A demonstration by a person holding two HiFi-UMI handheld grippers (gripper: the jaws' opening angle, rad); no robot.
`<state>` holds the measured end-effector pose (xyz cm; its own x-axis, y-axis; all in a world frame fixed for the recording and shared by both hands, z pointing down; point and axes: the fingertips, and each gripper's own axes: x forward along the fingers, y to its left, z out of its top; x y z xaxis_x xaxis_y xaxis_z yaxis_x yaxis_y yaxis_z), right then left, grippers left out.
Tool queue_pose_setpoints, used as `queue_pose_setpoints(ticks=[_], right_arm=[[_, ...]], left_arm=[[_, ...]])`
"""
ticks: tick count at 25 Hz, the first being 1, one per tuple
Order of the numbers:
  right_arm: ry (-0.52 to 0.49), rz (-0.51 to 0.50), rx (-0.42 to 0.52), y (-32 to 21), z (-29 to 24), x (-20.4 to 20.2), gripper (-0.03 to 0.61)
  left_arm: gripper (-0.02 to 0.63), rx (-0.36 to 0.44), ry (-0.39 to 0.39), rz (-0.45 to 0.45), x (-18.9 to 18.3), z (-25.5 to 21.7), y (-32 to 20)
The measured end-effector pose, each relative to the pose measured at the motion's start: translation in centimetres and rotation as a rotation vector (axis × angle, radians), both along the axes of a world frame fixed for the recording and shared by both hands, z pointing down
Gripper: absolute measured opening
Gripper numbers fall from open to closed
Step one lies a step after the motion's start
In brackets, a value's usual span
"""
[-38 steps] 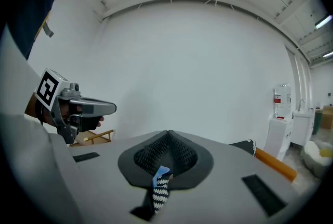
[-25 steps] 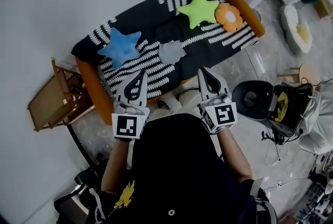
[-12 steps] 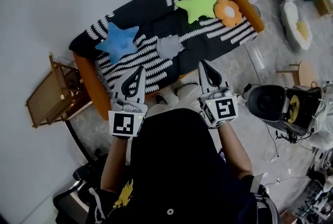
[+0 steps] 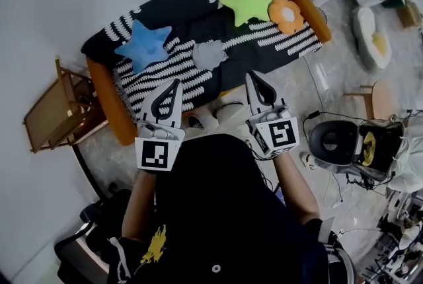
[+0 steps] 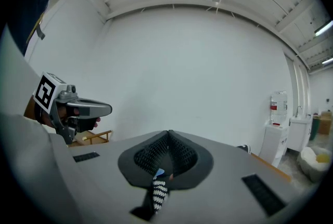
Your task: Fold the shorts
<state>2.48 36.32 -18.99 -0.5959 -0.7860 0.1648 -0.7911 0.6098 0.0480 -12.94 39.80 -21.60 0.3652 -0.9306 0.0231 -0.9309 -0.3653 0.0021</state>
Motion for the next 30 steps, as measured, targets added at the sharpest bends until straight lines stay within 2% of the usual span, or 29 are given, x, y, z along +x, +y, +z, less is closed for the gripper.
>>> queue_pose_setpoints(ticks=[13,23,27,30], right_arm=[[-0.013,0.012,-0.024,-0.7,0.8,-0.7,0.014],[0.010,0.051,-0.010,-1.5,1.0,-1.1,0.014],[-0.014,0.050,0.020,-2.0,0.1,-1.8,0.014],[0.020,0.041,-0.001,-2.1,0.7,-1.9,0.014]], left_arm=[[0.014,-0.040,-0.016,0.023,-0.8,1.2,0.2],[0.014,-0.060,0.006,0.052,-1.6,2.3,-0.8],[0.014,-0.064,0.021,0.055,-1.6,2.7,-1.0],[0.014,-0.068,0.024,0.060,-1.5,2.9,-1.1]])
